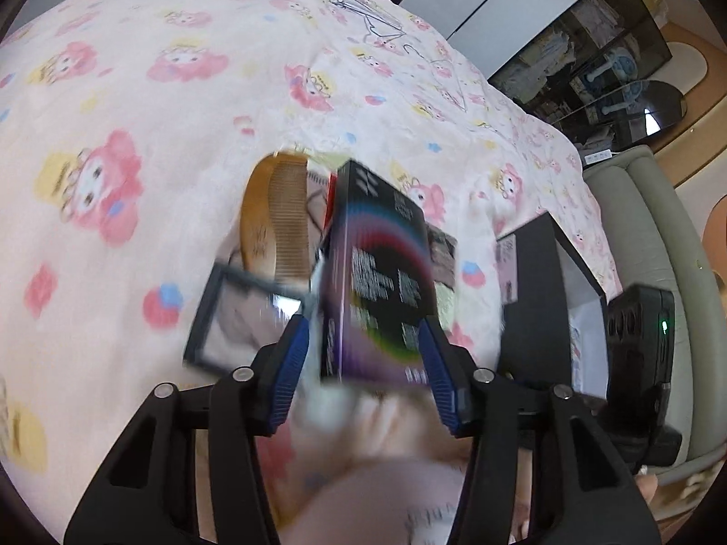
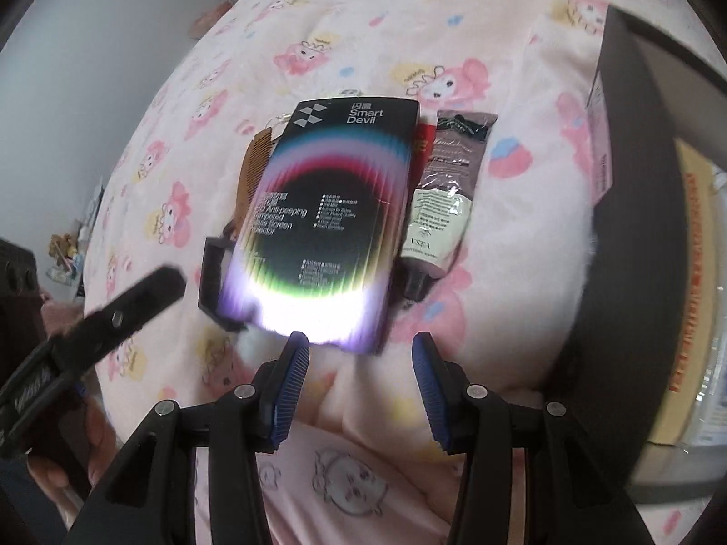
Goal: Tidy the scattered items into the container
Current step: 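Grasp the black Smart Devil box with the right tool and lift it, then lower the Smart Devil box into the grey box beside the bead kit, release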
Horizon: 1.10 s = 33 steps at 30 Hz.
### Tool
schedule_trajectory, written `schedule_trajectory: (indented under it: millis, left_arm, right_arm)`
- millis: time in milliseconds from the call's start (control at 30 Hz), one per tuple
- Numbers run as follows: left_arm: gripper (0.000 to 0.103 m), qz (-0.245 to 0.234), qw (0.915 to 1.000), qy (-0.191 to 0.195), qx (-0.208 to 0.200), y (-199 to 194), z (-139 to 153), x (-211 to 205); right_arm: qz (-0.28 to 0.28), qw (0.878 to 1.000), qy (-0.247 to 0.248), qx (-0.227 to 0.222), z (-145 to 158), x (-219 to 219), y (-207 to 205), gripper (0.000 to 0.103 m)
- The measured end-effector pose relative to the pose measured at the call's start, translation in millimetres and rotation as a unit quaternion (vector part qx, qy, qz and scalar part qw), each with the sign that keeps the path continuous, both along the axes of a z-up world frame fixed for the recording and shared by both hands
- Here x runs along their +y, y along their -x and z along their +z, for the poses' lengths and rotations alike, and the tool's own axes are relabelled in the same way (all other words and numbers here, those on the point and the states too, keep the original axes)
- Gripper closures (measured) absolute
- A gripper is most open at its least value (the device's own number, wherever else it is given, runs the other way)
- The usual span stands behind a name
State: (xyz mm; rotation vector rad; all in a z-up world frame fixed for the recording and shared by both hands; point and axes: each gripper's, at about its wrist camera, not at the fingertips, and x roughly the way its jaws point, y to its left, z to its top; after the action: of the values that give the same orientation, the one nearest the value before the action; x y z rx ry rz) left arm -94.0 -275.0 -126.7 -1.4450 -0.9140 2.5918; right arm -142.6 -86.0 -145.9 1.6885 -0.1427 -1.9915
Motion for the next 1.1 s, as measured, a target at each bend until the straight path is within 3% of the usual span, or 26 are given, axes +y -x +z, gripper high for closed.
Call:
schedule_trajectory:
  millis: [133, 267, 533, 767, 933, 1100]
  left_arm:
    - [0.054, -0.021, 0.9995, -0.019, -0.011, 28.0, -15.0, -1.6]
    - [0.054, -0.03, 0.9986, -0.012, -0.041, 41.9, -30.6, 5.1]
    - [0.063, -0.049, 0.9955, -0.008, -0.081, 23.6, -32.6, 14.6]
    - [0.063, -0.06, 0.9949, -0.036, -0.072, 0.7, -30.5, 8.9]
    - [0.063, -0.047, 0.9952, -0.012, -0.085, 16.3, -42.0, 12.1]
    - [0.062, -0.057, 0.9968, 0.0, -0.056, 4.4, -14.7, 20.9]
  right_arm:
    - [0.0, 1.0, -0.004, -0.004, -11.1, -8.4, 11.1, 0.06]
    - [0.002, 1.0, 0.0, -0.013, -21.1, -14.4, 19.6, 0.055]
    - [0.046, 0.999, 0.009, -0.011, -15.4, -22.0, 7.7, 0.059]
    - [0.063, 0.998, 0.016, -0.012, -11.9, -14.9, -7.6, 0.059]
    - [0.058, 0.997, 0.047, -0.033, -30.6, -17.6, 11.0, 0.056]
    - [0.056, 0.997, 0.059, -0.004, -4.1, -5.7, 0.2, 0.059]
